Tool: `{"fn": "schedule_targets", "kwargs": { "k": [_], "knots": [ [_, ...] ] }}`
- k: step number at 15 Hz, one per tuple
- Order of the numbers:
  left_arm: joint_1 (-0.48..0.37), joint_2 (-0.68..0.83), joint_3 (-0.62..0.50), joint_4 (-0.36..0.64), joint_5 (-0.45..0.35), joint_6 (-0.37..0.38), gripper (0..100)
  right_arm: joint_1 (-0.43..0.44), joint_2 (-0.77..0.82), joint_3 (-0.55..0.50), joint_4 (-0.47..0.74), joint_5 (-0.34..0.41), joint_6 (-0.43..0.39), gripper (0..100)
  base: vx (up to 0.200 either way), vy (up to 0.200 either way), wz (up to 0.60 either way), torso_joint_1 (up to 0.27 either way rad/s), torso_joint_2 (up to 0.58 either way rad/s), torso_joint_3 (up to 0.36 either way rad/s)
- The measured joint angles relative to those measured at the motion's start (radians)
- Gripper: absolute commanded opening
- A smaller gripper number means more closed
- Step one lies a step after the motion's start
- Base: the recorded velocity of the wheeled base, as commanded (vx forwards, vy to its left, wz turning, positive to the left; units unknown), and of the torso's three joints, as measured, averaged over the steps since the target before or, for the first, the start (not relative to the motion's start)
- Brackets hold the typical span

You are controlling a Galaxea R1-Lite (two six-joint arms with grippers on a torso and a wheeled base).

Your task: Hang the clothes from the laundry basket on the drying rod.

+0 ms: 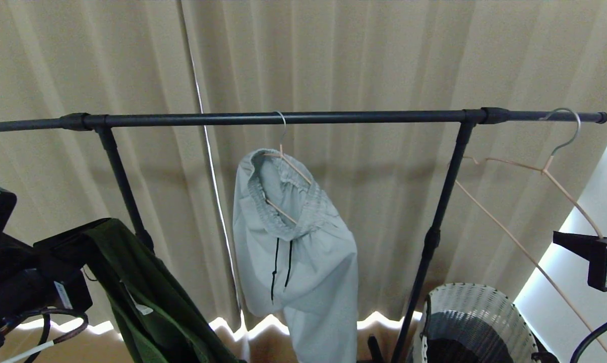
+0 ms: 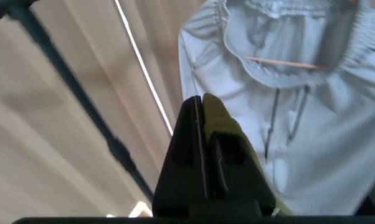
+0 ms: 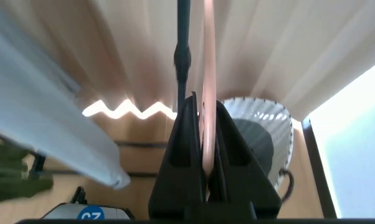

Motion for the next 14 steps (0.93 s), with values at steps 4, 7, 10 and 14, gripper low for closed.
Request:
{"fn": "schedule_targets", "kwargs": {
  "k": [4,7,10,14],
  "knots": [
    [-0.001,0.005,0.001,0.0,0.0,0.0,0,0.0,-0.003,0.009,0.001,0.001,0.0,0,-0.2,0.0,0.0,-0.001,0.0,0.005],
    [-0.001,0.006,0.004,-0.001,0.0,0.0,0,0.0,-0.004,0.013,0.0,0.0,0.0,0,-0.133,0.0,0.0,0.0,0.0,0.0],
    [-0.006,0.004,0.027,-0.001,-0.003,0.0,0,0.004,-0.024,0.037,-0.003,0.008,0.002,0,0.0,0.0,0.0,0.0,0.0,0.0],
    [-0.007,0.027,0.03,0.002,-0.005,-0.004,0,0.039,-0.054,0.047,-0.016,0.015,0.004,0,0.0,0.0,0.0,0.0,0.0,0.0]
  ]
}}
